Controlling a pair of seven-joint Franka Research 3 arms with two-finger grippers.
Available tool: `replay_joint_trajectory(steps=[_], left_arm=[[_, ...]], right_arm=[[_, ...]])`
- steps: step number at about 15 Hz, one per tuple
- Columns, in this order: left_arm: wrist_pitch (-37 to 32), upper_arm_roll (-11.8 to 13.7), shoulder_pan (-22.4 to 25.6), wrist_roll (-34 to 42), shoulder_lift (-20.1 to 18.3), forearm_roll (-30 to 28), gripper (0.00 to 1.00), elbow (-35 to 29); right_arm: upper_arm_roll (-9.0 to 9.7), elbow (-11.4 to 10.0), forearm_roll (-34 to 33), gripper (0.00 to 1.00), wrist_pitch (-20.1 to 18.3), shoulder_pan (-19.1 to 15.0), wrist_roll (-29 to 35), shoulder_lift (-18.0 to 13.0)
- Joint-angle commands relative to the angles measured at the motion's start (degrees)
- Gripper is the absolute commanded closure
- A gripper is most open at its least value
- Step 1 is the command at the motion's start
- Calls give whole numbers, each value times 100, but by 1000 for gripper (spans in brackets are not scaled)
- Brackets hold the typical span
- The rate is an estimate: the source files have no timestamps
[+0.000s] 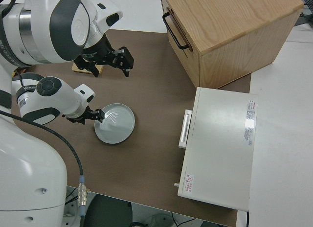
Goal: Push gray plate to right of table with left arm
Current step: 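Keep pushing the gray plate across the table toward the oven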
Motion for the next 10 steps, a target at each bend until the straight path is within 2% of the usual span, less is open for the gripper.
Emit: replay_joint_trajectory(steps=[1, 5, 10], left_arm=[[-462, 73, -17, 17, -20, 206, 13, 283], [-875, 91, 201, 368, -266, 206, 13, 292], [-1464, 91, 781, 1316, -915, 118, 13, 292]], right_arm=[[30, 7, 58, 17, -69, -67, -15, -35], [30, -2, 58, 17, -60, -67, -15, -35], [30, 7, 58, 17, -69, -67, -15, -35]])
